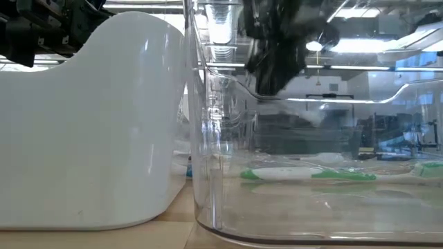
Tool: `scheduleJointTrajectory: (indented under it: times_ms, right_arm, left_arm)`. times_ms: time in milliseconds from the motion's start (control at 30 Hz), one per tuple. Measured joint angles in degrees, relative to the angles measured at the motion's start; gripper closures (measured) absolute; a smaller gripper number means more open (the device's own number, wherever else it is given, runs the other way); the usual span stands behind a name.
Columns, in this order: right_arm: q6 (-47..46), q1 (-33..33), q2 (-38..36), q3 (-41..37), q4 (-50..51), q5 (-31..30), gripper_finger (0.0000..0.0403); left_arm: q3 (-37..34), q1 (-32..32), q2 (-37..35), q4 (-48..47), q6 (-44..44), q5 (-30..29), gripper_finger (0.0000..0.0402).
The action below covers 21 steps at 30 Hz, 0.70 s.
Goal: Pick & Place Toothbrushes
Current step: Put the purple toothbrush into the green bin
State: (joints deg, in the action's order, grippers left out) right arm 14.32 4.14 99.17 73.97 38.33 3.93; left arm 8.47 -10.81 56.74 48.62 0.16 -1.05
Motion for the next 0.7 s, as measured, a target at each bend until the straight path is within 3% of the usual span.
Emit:
scheduleJointTrajectory:
  times_ms: [133, 400, 700]
  right_arm:
    - [-1.71, -0.18, -4.43, 0.00, 0.33, -4.83, 0.0376]
    - [-9.08, -2.74, -11.57, 0.00, 3.82, -22.18, 0.0374]
    - [-19.44, -11.73, -9.88, -0.49, 14.23, -25.01, 0.0374]
  left_arm:
    - [0.00, 0.00, 0.00, 0.00, 0.00, -0.01, 0.0308]
    - [0.00, 0.00, 0.00, 0.00, 0.00, 0.00, 0.0308]
    - [0.00, 0.00, 0.01, 0.00, 0.00, 0.01, 0.0308]
